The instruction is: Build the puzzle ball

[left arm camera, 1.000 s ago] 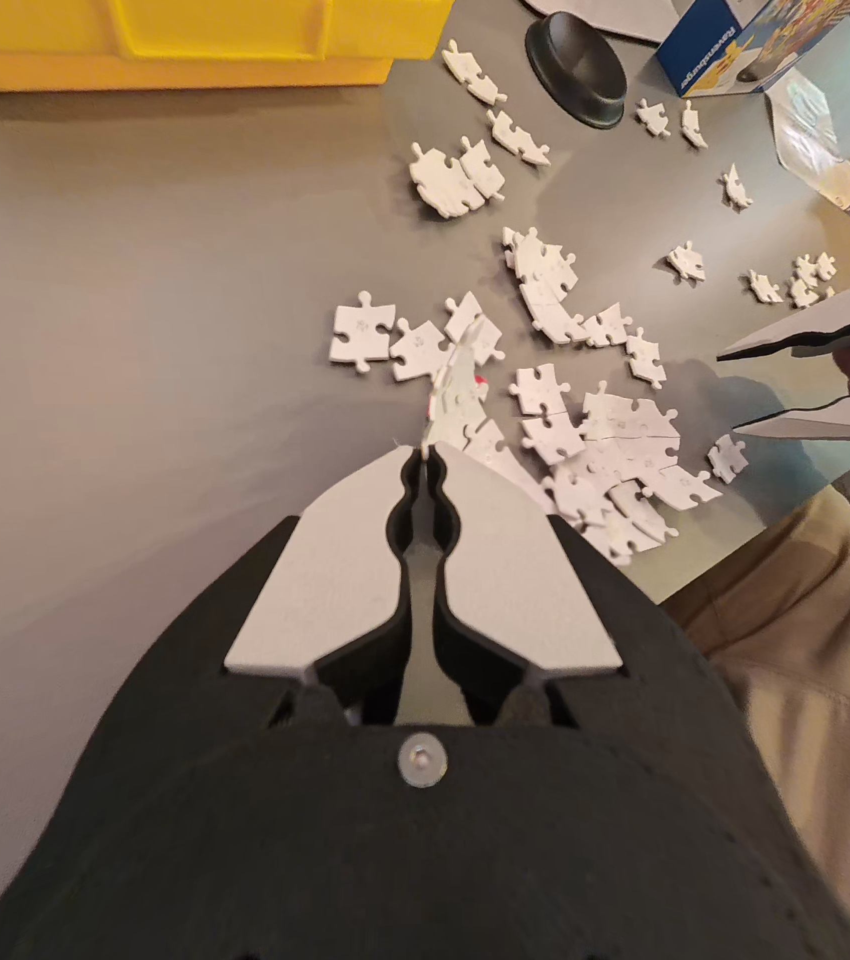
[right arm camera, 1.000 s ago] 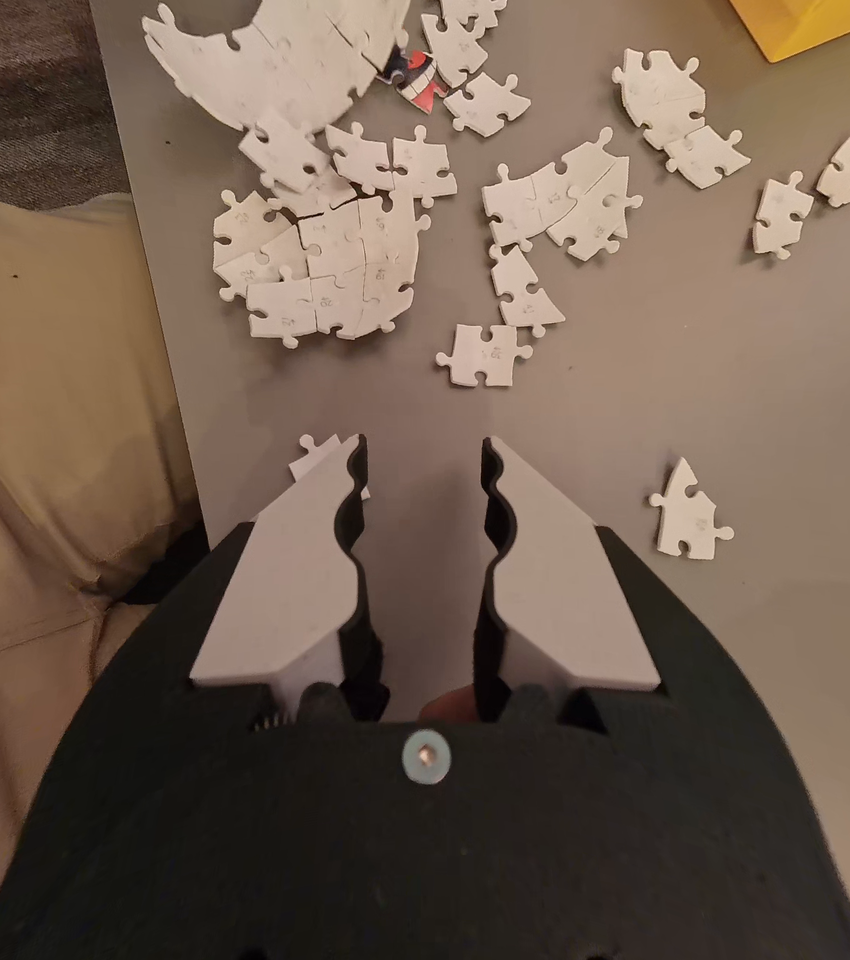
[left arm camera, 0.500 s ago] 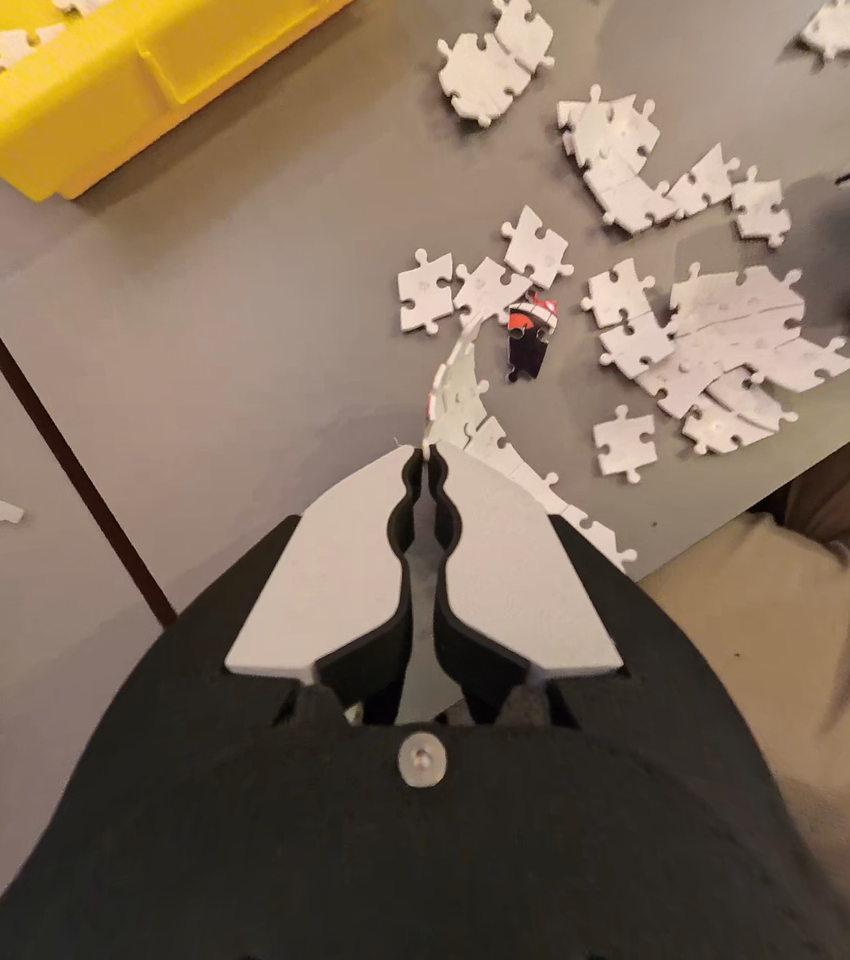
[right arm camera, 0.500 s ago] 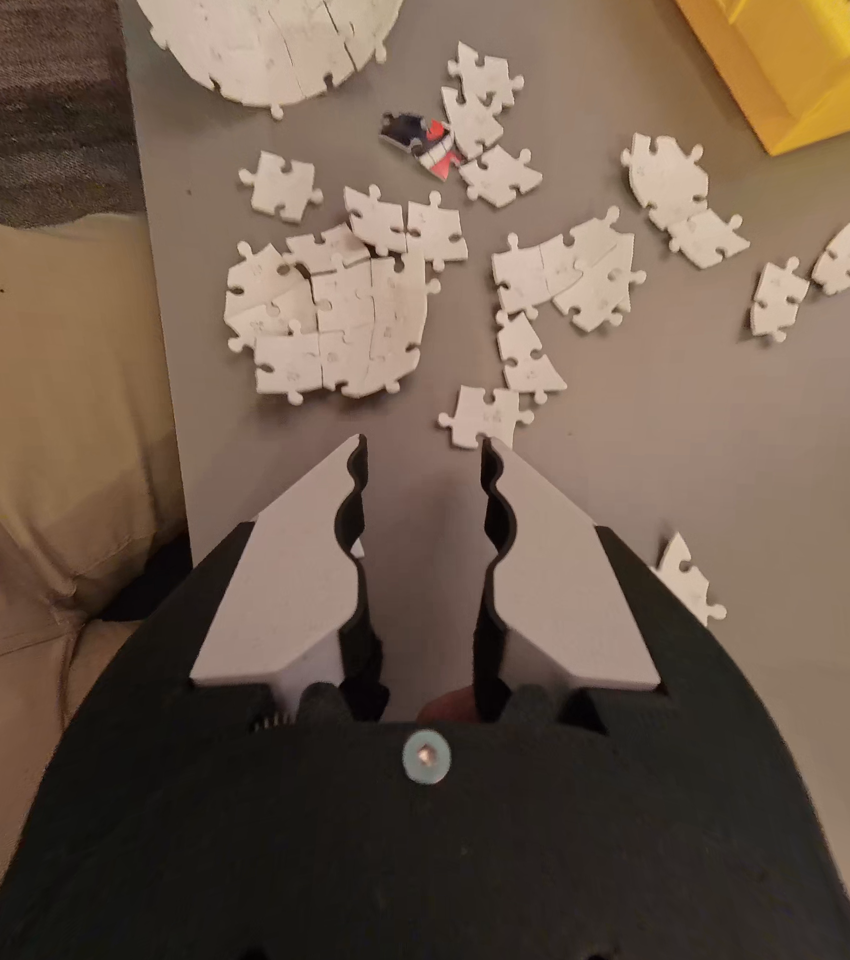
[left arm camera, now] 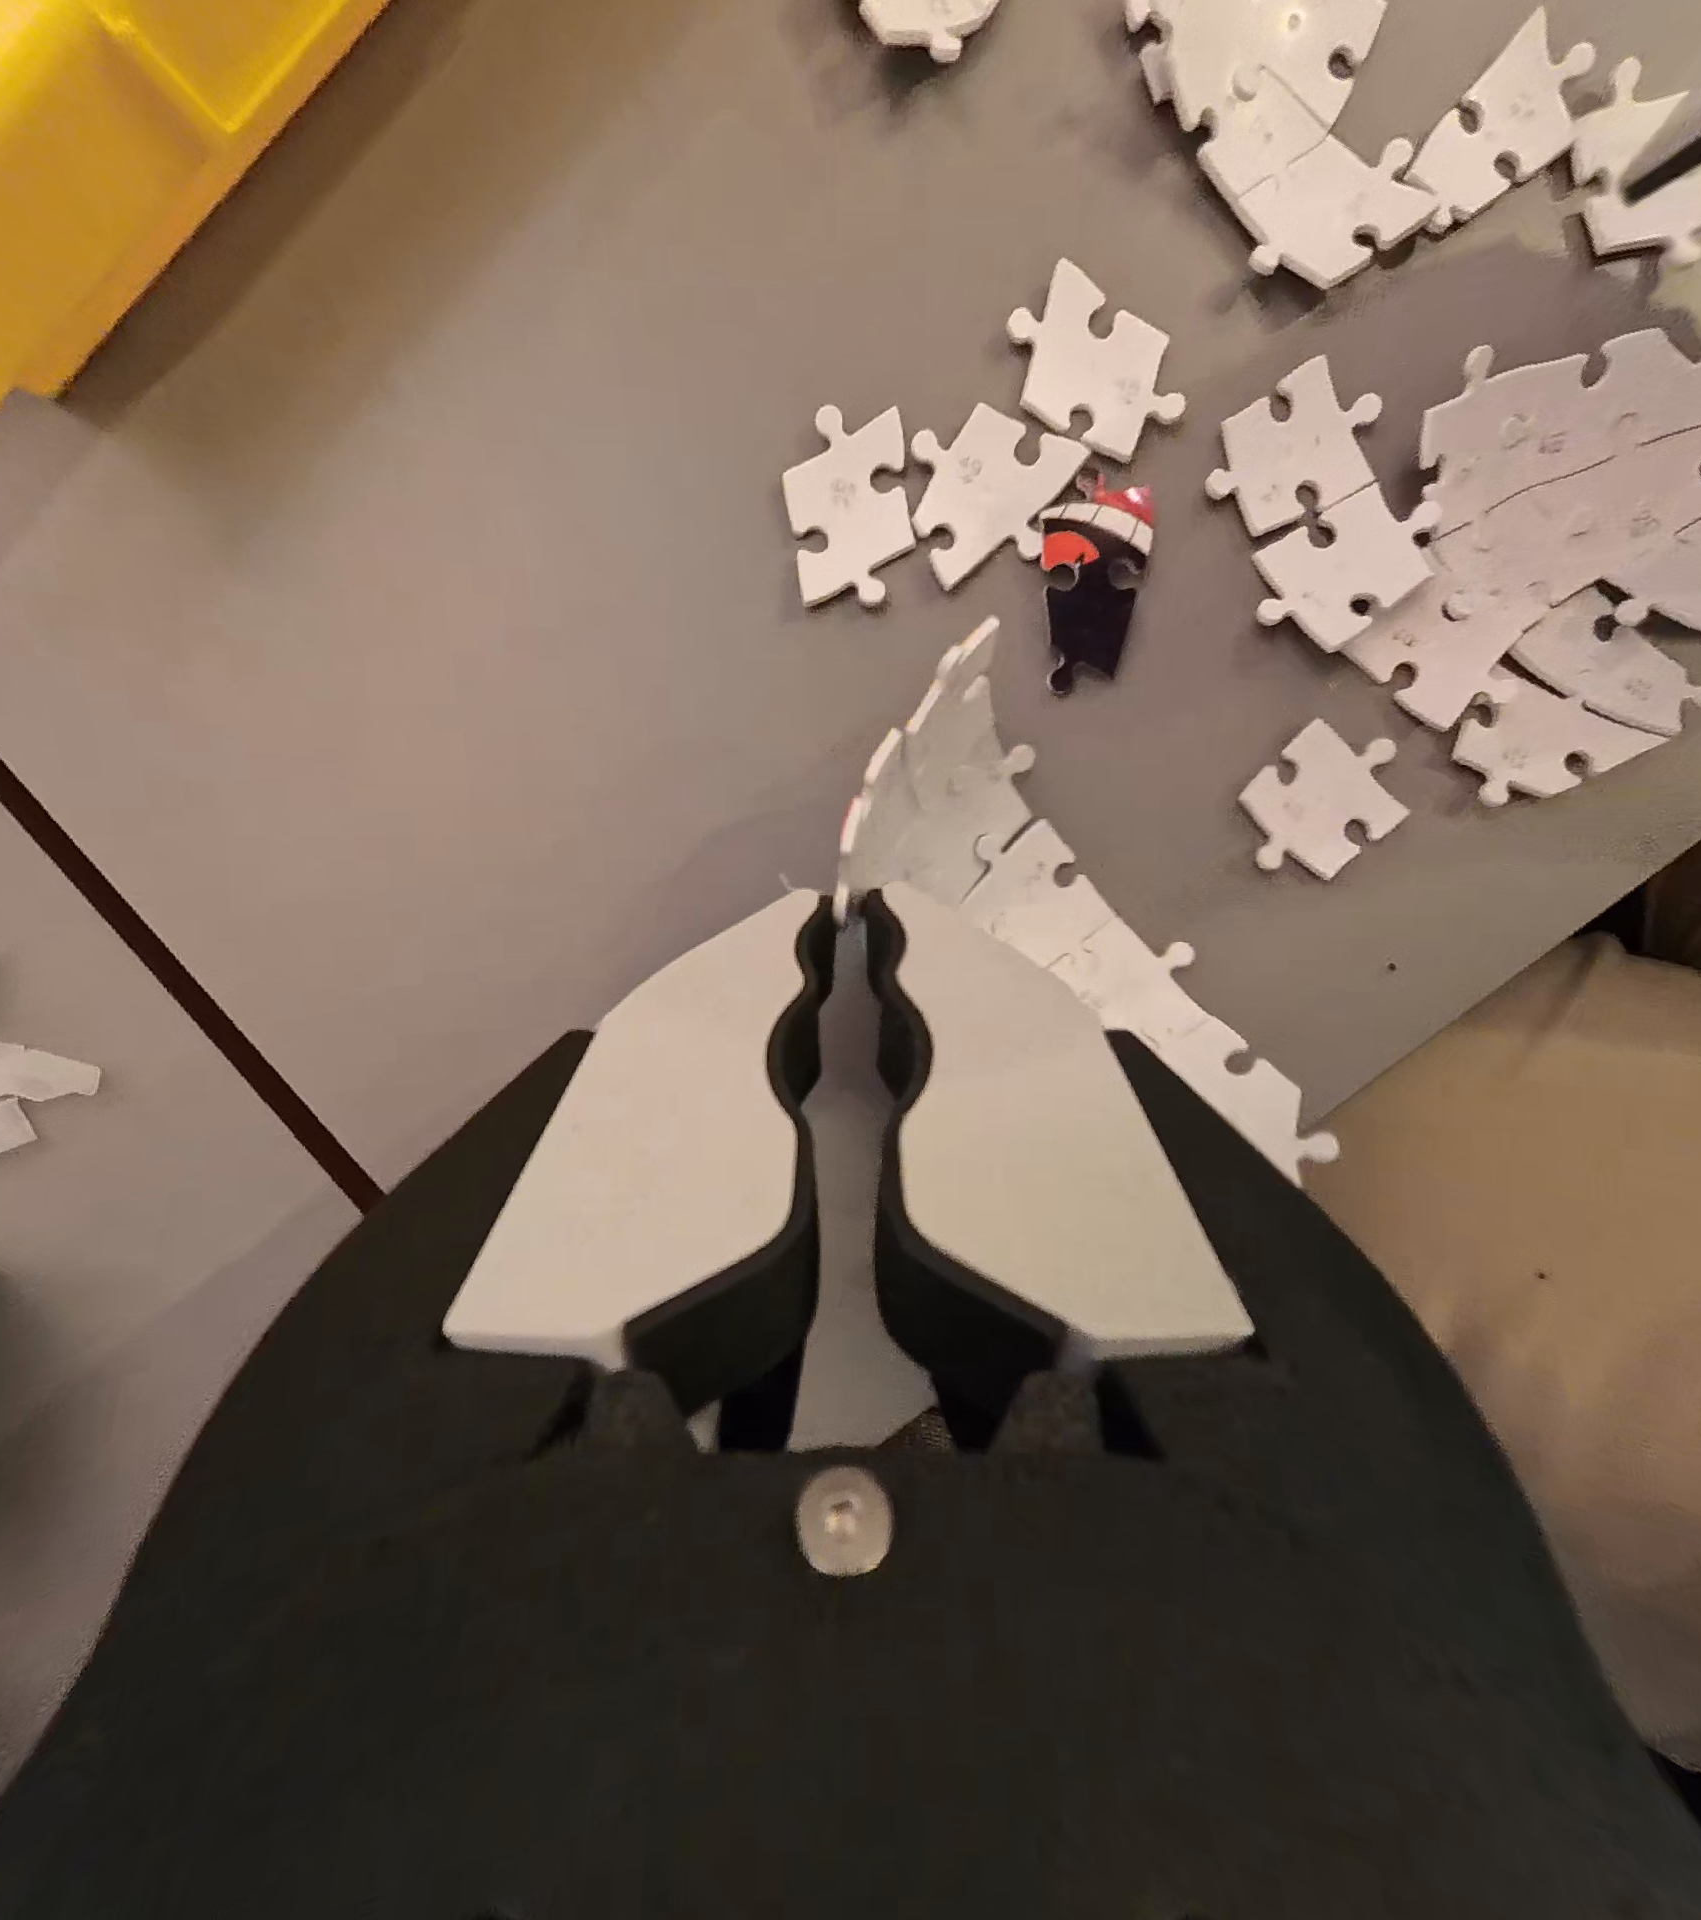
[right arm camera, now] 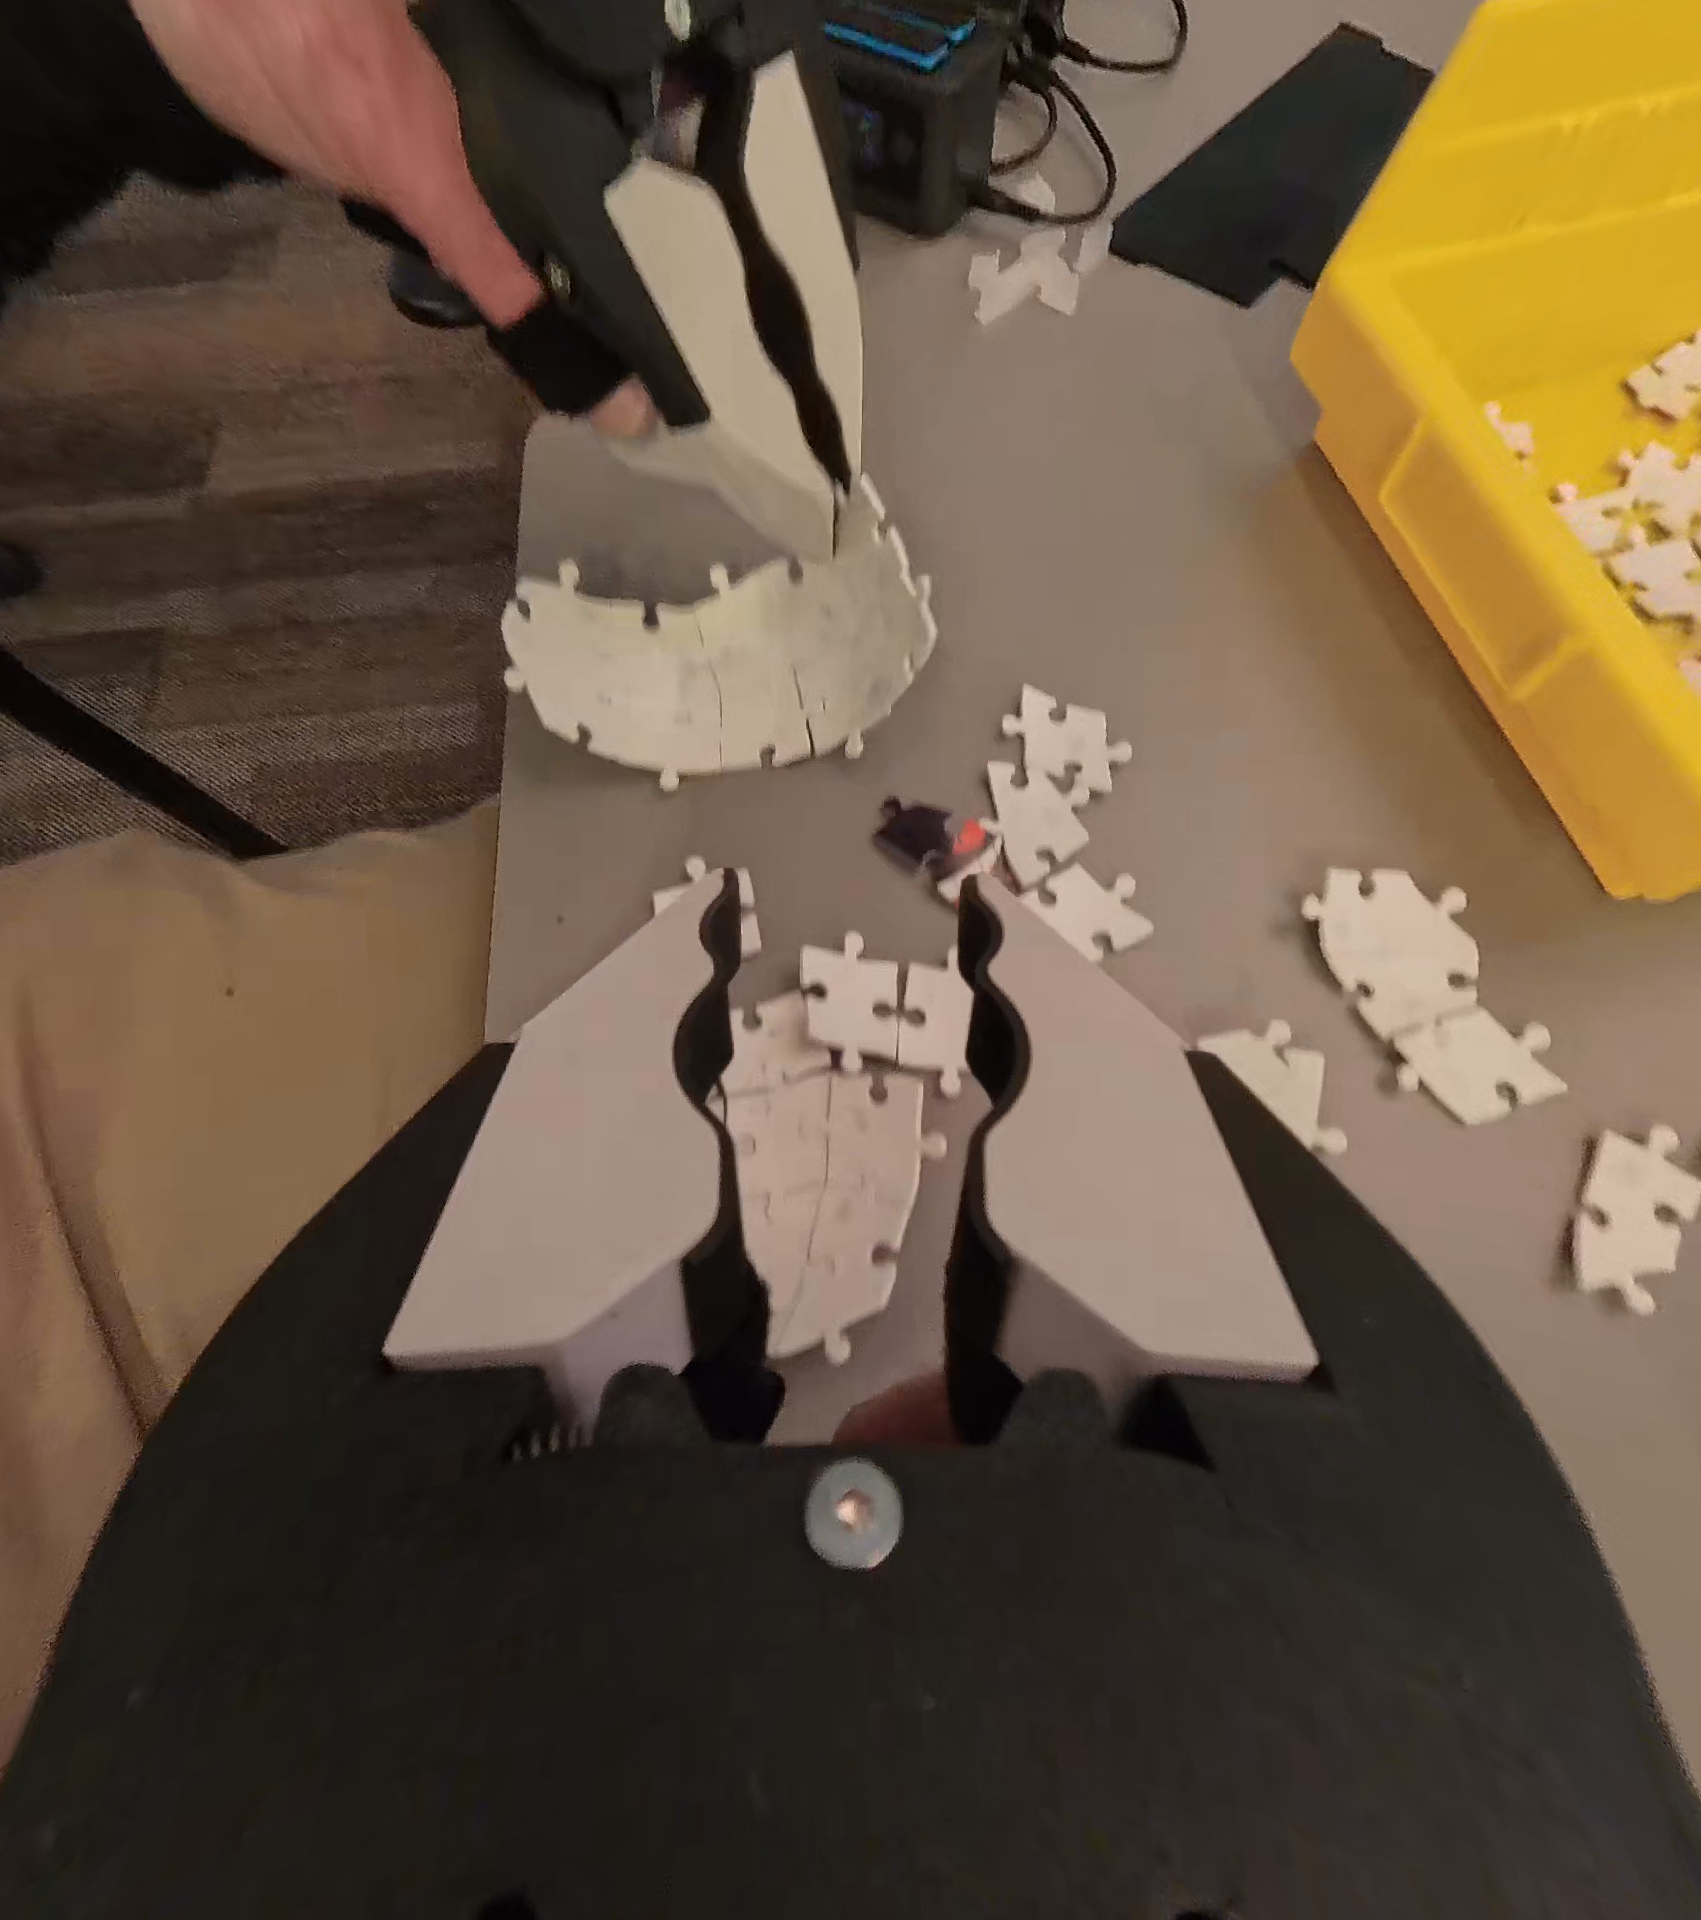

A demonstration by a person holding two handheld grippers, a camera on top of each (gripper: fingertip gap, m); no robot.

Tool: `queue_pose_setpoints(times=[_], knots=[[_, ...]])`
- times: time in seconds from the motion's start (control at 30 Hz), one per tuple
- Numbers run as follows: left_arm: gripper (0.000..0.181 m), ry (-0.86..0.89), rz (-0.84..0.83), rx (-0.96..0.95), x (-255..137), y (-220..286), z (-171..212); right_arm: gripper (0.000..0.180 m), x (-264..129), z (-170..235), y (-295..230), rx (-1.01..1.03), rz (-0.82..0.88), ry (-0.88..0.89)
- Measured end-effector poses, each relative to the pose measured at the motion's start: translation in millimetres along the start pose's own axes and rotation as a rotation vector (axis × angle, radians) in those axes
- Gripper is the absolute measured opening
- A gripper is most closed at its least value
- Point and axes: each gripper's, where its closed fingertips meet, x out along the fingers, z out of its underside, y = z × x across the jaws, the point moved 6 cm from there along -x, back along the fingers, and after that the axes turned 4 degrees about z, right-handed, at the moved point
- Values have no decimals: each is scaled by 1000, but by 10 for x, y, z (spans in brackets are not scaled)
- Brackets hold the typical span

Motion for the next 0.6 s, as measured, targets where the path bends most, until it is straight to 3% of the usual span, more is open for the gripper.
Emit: queue_pose_setpoints(times=[0.1, 0.37, 0.6], knots=[[13, -3, 10, -35, 45, -46, 99, 41, 116, -100, -6, 3, -24, 13], [32, 60, 76, -170, -32, -69, 388, 36, 236, 96, 82, -15, -36, -40], [44, 43, 159, -283, -32, 112, 634, 8, 416, -9, -69, -176, -68, -83]])
